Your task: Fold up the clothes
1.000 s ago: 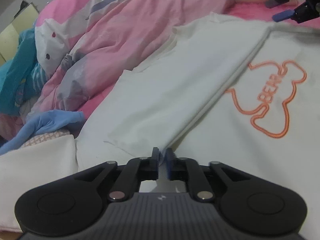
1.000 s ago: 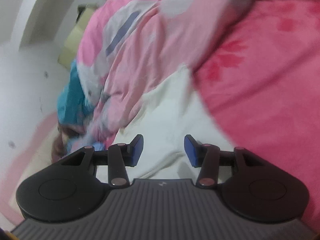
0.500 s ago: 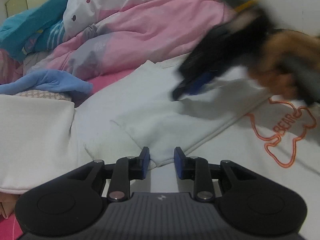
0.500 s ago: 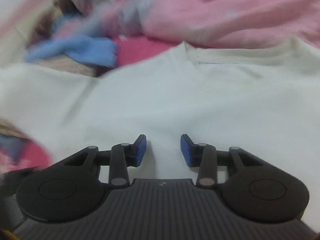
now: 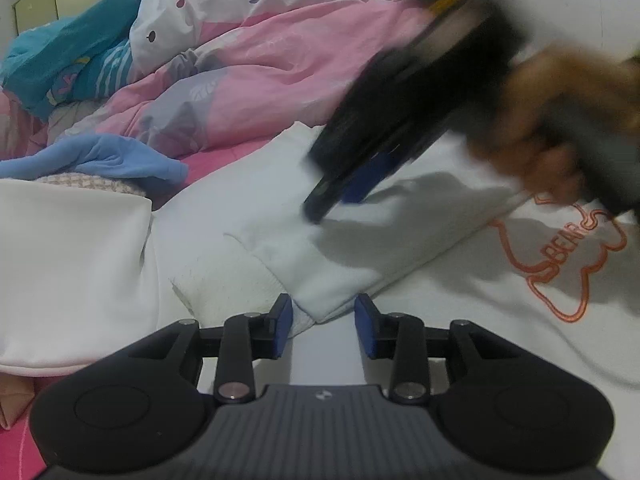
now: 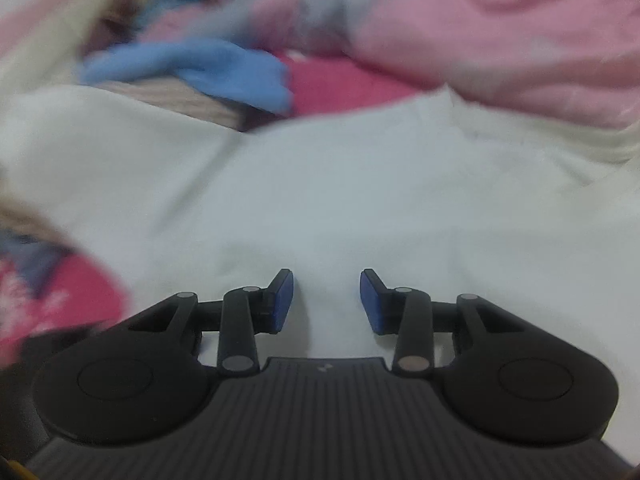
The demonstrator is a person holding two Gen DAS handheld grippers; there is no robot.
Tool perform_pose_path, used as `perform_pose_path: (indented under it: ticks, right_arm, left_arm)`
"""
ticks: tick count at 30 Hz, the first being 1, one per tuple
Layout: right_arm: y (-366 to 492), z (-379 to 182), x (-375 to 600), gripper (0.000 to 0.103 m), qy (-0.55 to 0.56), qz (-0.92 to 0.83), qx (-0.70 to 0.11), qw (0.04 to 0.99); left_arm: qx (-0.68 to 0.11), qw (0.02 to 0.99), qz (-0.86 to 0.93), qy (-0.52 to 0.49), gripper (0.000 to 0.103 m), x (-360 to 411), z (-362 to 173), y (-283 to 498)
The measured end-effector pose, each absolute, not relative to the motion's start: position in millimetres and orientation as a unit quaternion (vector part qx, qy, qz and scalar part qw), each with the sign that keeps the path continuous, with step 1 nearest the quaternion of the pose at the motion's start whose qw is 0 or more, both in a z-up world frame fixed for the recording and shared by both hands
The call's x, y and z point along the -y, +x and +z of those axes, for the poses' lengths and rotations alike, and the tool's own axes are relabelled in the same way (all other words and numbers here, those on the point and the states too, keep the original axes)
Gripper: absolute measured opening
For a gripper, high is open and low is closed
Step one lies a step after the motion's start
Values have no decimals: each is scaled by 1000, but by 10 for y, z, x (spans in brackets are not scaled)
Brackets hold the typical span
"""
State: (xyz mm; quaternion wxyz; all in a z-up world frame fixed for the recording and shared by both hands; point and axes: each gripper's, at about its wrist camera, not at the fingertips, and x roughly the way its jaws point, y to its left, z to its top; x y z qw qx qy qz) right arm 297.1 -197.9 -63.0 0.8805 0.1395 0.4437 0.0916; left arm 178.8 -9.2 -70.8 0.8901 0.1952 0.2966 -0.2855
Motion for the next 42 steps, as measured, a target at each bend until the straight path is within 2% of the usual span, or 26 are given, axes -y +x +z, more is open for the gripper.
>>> perform_pose_path:
  ticks: [3,5,9,14,19,22,26,29,32,37,42]
  right_arm:
    - [3084,-632,2177,37,243,63,-396,883]
    - [2955,-536,2286,37,274,64,-379,882]
    - [2298,-307,2684,36,297,62,-343,889]
    - [1774,-263,3583,37,261,-80,-327,905]
    - [1965,-550,4239,33,273,-144,-340,888]
    - [2242,-646,4388,32,273,-128,-321,898]
    - [2251,-479,4615,33,332,-93,-259,902]
    - [1728,-310,4880,34,403,-54,-179,896]
    - [1154,-346,5170,34,446,-58,-149,881]
    - [983,-707,5276,34,455,-44,-170,873]
    - [930,-1065,5309,30,455,-24,-196,869]
  left_arm:
    - [-296,892,-287,186,38,62,-717,1798]
    - [-296,892,-289,182,38,46,-720,1806]
    - [-295,893,-293,173,43,15,-725,1830]
    - [-298,892,-295,167,45,0,-725,1863]
    - [-293,894,-294,170,46,6,-735,1859]
    - [-294,894,-295,168,47,-1,-733,1855]
    - [-299,892,-293,171,49,11,-695,1855]
    - [-311,889,-288,172,56,73,-550,1861]
    - [-322,886,-286,170,56,159,-368,1873]
    - [-328,873,-337,132,62,855,79,2097]
    - [-351,852,-373,110,65,2060,218,2564]
